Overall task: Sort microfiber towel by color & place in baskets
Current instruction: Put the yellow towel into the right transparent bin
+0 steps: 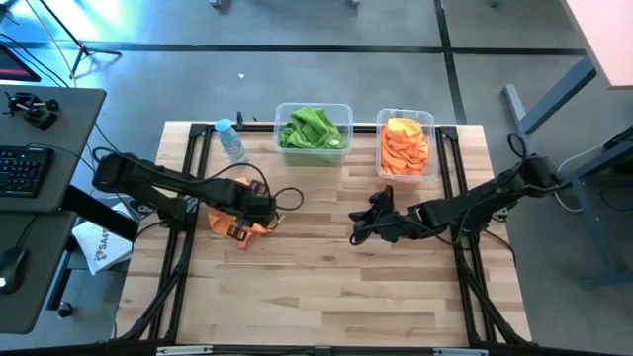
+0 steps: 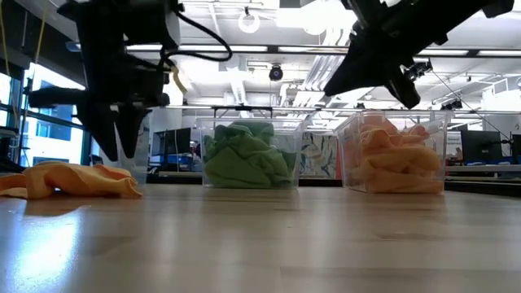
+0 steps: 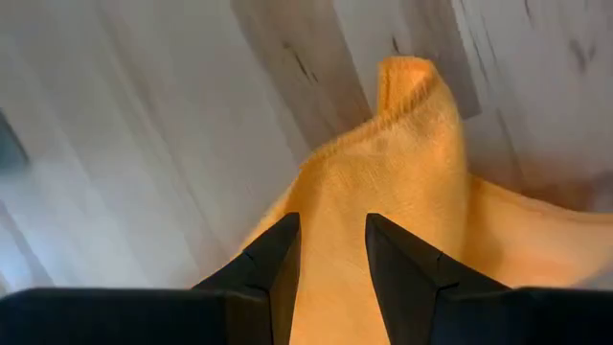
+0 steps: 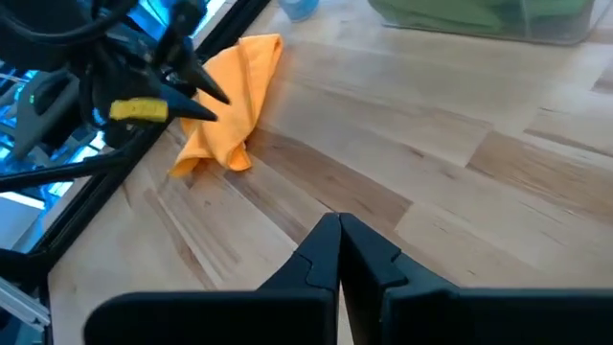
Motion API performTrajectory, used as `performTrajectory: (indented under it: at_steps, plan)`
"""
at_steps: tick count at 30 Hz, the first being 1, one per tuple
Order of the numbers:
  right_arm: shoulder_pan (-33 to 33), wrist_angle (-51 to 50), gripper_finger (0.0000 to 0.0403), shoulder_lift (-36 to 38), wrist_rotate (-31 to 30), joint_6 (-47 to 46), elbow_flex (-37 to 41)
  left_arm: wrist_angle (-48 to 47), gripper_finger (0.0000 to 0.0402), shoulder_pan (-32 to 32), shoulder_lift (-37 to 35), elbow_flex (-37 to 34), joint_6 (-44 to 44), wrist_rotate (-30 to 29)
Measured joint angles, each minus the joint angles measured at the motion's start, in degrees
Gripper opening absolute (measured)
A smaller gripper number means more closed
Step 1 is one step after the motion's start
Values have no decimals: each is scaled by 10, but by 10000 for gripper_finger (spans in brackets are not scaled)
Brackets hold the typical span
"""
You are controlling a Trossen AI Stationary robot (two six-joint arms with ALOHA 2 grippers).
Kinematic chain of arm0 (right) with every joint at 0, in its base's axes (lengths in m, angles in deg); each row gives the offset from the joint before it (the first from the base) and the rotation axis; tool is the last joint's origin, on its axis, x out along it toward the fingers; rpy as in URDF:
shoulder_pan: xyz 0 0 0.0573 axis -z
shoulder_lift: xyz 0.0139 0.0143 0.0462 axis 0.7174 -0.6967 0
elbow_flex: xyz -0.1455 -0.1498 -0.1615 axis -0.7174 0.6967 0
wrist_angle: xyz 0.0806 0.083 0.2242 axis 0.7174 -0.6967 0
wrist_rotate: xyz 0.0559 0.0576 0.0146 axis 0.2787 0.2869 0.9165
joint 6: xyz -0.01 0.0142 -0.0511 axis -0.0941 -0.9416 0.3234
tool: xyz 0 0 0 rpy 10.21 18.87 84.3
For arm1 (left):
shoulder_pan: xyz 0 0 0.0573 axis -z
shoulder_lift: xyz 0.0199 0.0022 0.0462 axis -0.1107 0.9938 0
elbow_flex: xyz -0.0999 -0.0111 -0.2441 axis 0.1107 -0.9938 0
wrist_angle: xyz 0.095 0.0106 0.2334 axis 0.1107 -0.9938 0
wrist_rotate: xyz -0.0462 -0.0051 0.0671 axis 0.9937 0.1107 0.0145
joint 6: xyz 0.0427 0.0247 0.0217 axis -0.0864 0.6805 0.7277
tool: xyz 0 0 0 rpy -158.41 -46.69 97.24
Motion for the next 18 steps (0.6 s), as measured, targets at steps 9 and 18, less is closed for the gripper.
performTrajectory:
  at_steps: [9, 18]
  plan:
    - [0, 19, 0, -11, 2, 4, 0, 82, 110, -45, 49, -32, 131, 18]
    - [0, 19, 0, -11, 2, 5, 0, 87, 50, -73, 101, -31, 160, 42]
